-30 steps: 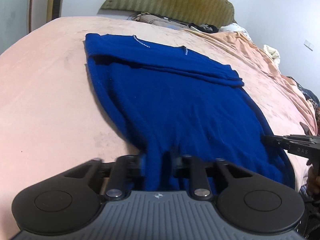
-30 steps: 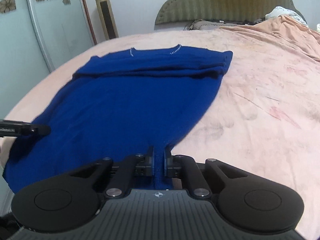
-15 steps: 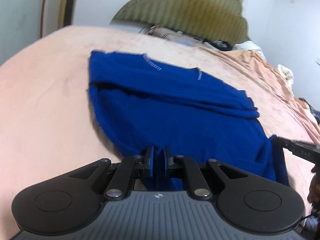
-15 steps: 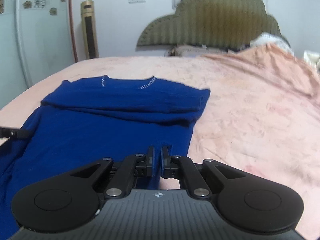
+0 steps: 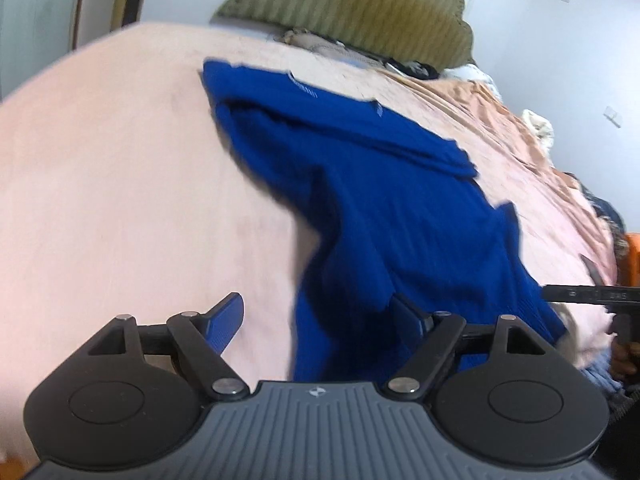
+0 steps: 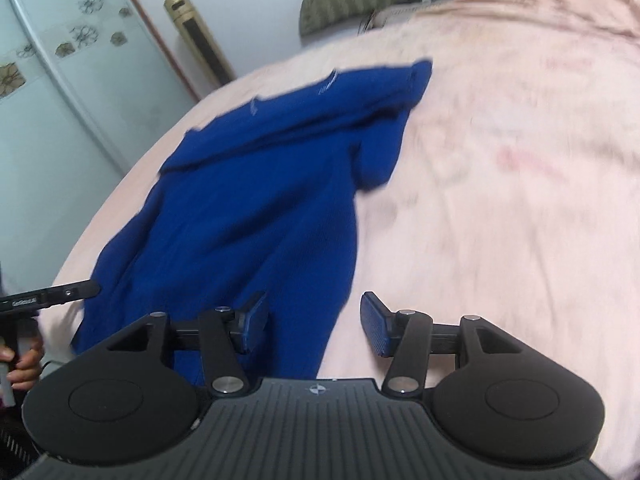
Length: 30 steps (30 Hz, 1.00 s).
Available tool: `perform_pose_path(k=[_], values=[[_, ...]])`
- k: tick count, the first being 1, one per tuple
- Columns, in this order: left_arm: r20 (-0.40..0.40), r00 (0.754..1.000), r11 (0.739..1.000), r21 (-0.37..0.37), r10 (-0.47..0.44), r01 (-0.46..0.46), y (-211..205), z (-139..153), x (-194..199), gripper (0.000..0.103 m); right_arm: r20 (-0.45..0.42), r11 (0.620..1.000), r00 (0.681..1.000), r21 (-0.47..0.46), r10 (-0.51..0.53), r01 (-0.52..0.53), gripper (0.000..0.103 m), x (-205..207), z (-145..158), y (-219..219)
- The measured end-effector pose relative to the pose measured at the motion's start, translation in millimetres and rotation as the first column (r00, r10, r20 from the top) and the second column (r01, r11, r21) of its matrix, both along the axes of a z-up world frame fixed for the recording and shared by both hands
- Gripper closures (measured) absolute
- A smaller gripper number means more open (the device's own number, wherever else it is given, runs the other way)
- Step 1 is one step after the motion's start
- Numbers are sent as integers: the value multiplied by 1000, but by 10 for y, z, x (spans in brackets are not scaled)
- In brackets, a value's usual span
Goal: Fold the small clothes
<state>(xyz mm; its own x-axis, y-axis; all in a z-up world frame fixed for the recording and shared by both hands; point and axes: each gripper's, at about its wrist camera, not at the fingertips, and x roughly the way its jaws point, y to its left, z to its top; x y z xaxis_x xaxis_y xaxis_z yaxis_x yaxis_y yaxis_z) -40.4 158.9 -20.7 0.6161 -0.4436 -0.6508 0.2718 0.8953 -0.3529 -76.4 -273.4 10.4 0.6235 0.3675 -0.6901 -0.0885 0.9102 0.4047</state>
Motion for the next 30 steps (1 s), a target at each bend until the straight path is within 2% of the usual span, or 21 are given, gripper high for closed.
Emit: perform_pose_path(k=[3,5,6,7,8,9,10,12,17,22,24,25,28,30], values=[[5,999,999,-16,-48,48,-27,-20,-165,24,-18,997,998,-45,61,-61,46,-103,21,161],[20,996,996,7,-90,89,-137,-27,-221,25,-10,991,996,-100,91,-91,55,-154,27,329],[31,994,994,31,-107,106,-204,-31,-244,31,-5,985,994,-136,106,-106,63,-177,26,418],[46,992,991,68,-121,117,-276,-28,-258,49,7,978,993,-173,120,-117,70,-204,32,480],[53,991,988,102,-126,120,-334,-23,-264,61,18,971,991,-203,133,-126,75,-214,32,561],[49,991,987,111,-123,117,-353,-24,-275,77,22,969,989,-205,143,-136,87,-197,25,613],[37,992,989,89,-122,118,-353,-13,-255,89,24,972,989,-189,149,-141,90,-199,28,632],[49,991,991,54,-125,122,-356,33,-258,89,40,970,987,-191,158,-147,90,-200,59,653],[228,963,989,33,-145,141,-356,382,-500,90,131,981,974,-84,184,-174,91,-290,355,509],[343,936,994,-42,-80,100,-138,721,-618,90,262,981,947,6,186,-194,91,-425,769,349],[377,924,995,-47,-61,85,-96,772,-631,90,294,979,937,17,189,-203,91,-473,869,310],[378,924,996,-44,-55,77,-76,753,-622,90,299,979,935,15,191,-205,91,-483,892,303],[305,952,998,-46,-28,44,-75,606,-545,90,258,981,948,4,189,-196,91,-486,840,301],[285,958,999,-32,-32,43,-105,560,-543,90,232,983,956,6,180,-186,91,-446,786,316]])
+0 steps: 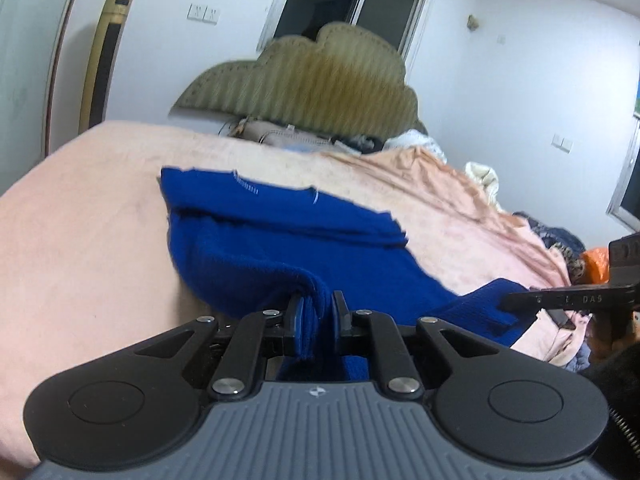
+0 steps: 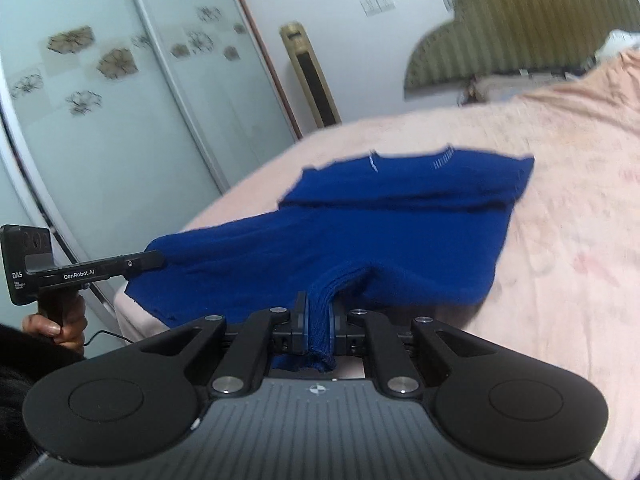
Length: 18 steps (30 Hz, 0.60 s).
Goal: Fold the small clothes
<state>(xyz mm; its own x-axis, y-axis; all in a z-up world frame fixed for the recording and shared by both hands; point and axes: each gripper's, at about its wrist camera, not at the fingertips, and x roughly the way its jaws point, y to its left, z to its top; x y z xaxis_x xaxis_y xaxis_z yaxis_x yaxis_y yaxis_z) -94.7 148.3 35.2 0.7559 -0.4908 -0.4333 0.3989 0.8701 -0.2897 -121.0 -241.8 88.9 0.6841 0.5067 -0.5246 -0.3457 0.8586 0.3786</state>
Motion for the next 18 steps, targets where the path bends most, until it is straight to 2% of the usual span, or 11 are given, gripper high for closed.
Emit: perform_pose_path(k=[4,8,13,18], values=[[39,999,1000,-5,-5,5,-30,104,72,90,46,1000,999,1,-13,13,91,48,69,55],[82,996,999,10,42,-43,-107,247,239,90,109,999,993,19,-53,51,91,190,143,21],[90,992,996,21,85,-87,-247,333,479,90,124,994,986,32,-111,108,91,391,118,-48],[99,991,995,49,87,-92,-351,385,630,90,136,986,977,52,-166,160,91,512,96,-122]])
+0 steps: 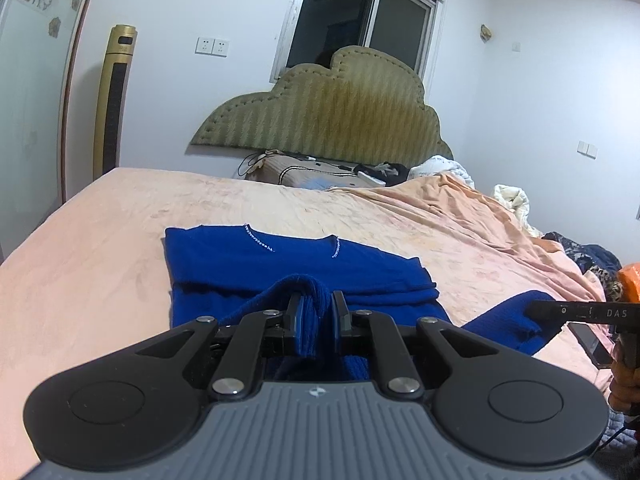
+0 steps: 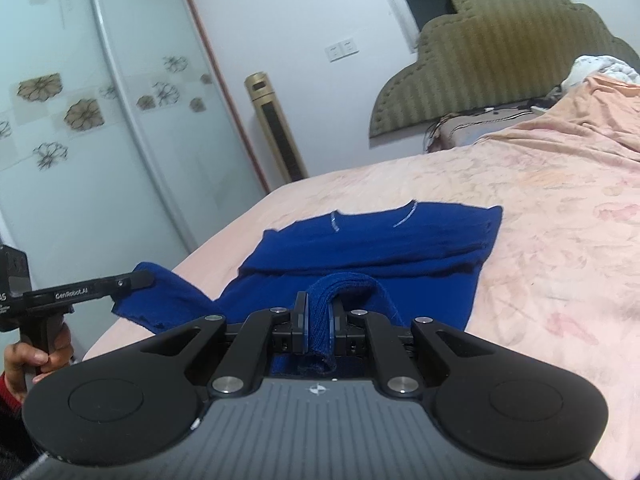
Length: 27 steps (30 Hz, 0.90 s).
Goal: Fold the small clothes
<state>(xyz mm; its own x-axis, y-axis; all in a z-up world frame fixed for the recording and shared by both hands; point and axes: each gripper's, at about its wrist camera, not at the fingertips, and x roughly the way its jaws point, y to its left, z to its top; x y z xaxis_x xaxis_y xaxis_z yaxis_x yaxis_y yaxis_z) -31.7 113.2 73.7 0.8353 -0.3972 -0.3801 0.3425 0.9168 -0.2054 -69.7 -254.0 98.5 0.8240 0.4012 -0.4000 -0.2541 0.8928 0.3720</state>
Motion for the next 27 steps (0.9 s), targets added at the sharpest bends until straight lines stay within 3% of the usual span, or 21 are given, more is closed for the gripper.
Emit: perform_pose_path(k=[14,27], values=[[-21,998,998,34,58,-58,-135,61,641,90,72,993,991,-47,-109,112,91,580,1,68],[7,997,995,70,74,-74,-194,233,1287,90,104,979,974,3,-201,202,91,1193,-19,6]])
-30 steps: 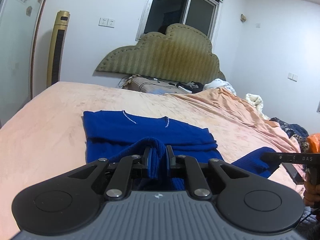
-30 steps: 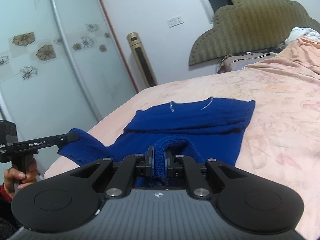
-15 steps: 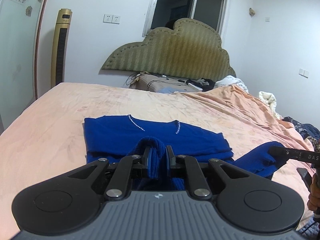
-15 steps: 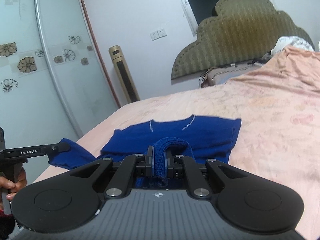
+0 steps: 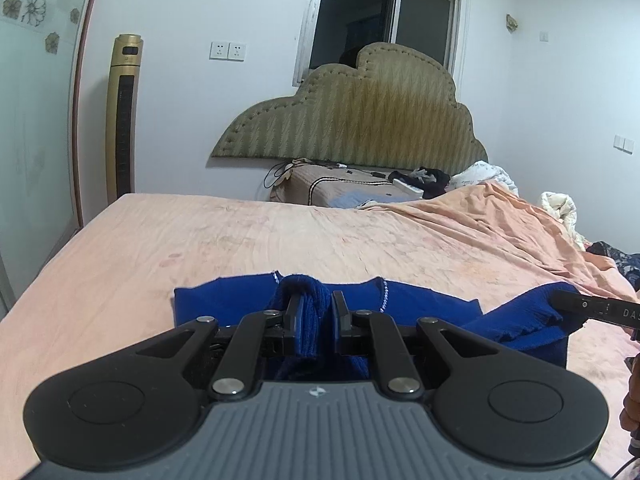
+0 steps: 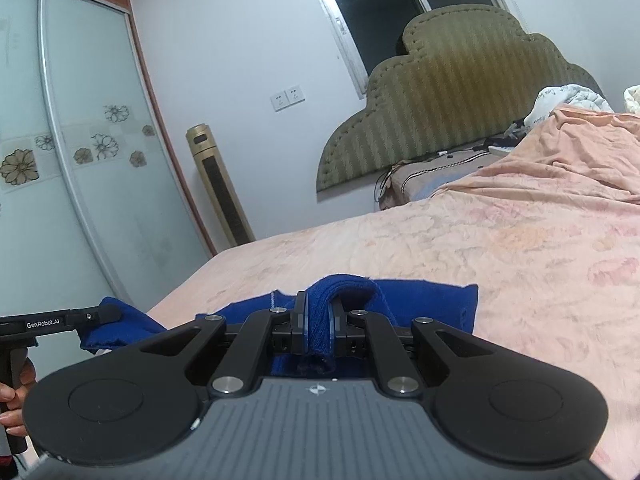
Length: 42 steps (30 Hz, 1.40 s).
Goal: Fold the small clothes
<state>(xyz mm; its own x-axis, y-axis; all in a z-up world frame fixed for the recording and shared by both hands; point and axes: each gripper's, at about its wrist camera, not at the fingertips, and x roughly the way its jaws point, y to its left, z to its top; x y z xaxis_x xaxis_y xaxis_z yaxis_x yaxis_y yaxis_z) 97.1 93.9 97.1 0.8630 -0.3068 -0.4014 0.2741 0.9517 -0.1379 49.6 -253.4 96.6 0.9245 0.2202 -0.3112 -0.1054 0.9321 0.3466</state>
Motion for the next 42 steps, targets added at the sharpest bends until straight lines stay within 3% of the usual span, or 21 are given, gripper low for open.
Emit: perform_pose_path(k=[7,17,32,35,39,42], values=[[-25,1000,999,41,-2,3,-137,-13,434,90,-8,999,999,14,-31,31,91,312,-68,-94],[-77,997,989,146,16,-4,-332,-288,1066,90,-77,998,995,20,-58,60,91,925,-327,-168],[-265,961,986,159,84,-42,-313,-878,1942,88,-259,996,964,39,-62,74,90,1713,-876,-279],[-270,957,983,169,110,-65,-260,-860,1999,74,-274,997,960,31,-57,68,90,1782,-906,-288],[-220,948,963,188,231,-191,-39,-724,2036,43,-289,995,954,35,-75,89,79,1900,-941,-335],[-186,931,941,191,314,-280,142,-596,1968,42,-319,990,945,98,-66,102,72,2032,-993,-426]])
